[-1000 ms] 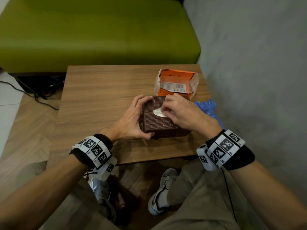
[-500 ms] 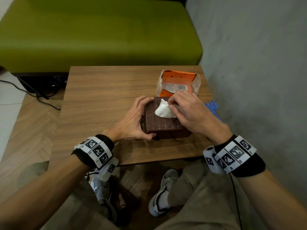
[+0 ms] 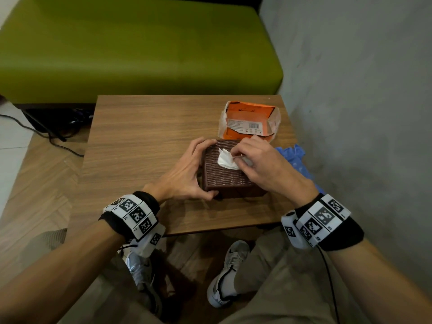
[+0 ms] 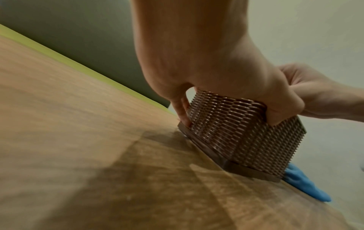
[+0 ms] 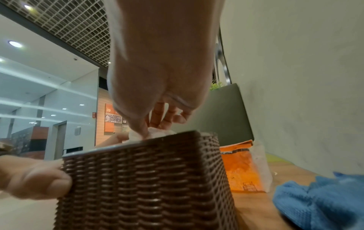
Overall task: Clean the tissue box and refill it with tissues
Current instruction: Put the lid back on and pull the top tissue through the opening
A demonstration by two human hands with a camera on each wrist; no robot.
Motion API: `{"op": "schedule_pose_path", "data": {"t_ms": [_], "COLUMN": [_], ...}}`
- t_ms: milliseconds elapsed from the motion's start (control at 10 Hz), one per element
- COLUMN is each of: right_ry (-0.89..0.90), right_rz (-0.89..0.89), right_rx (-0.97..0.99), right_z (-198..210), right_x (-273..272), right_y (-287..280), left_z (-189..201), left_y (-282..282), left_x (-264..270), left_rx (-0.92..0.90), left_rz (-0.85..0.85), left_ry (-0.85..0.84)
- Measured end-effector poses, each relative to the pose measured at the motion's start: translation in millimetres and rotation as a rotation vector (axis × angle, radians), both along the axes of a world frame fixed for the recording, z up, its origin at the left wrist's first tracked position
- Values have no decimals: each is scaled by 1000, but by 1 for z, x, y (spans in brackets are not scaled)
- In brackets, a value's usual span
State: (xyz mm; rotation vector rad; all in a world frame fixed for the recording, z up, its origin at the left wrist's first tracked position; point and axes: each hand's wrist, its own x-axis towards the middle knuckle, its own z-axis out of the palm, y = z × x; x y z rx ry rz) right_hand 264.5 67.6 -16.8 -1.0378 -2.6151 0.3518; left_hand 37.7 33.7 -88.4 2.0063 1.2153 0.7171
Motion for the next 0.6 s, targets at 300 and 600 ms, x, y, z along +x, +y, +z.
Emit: {"op": "schedule_pose_path", "data": {"t_ms": [300, 600], "right_ry": [105, 48], "right_rz": [-294, -412], "right_rx": [5, 3], "right_z": [3, -14], "right_x": [18, 15], "right_y": [-1, -3], "left_z": [1, 19], "left_y": [-1, 2], "left_x": [-2, 1], "left_rx": [-66, -143], "left_rz": [-1, -7], "left_ry": [-112, -105]}}
